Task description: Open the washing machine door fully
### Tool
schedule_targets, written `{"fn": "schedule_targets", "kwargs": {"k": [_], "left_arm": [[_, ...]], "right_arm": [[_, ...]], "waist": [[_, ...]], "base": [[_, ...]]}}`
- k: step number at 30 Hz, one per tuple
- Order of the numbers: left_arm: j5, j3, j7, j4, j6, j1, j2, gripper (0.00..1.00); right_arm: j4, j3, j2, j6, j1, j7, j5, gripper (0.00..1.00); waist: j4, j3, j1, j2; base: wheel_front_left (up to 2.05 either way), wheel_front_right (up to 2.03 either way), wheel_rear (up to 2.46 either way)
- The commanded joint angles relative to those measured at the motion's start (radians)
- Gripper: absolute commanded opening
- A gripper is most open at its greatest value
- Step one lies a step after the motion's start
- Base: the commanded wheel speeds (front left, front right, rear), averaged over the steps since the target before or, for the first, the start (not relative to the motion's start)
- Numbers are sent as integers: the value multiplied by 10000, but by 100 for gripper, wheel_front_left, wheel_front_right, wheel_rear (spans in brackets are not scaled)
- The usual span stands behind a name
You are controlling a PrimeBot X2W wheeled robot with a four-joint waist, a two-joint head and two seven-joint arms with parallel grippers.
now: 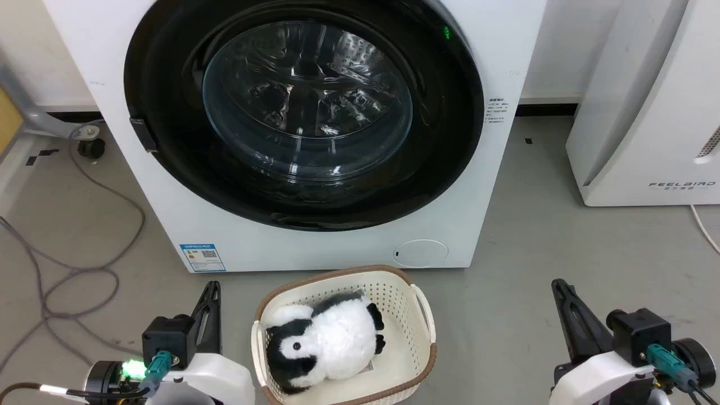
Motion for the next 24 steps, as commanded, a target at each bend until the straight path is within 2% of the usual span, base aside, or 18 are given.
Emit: {"fn": "schedule_targets", "kwargs": {"k": [1, 24], "left_arm": [[20, -14, 3, -47, -43, -157, -3, 0], [20, -14, 3, -47, -43, -157, -3, 0]], "right_arm": [[-43, -1, 1, 8, -141, 14, -78, 0], [-43, -1, 1, 8, -141, 14, -78, 0]], "waist": [[0, 0, 0, 0], [0, 0, 0, 0]], "base": [[0, 0, 0], [0, 0, 0]]}}
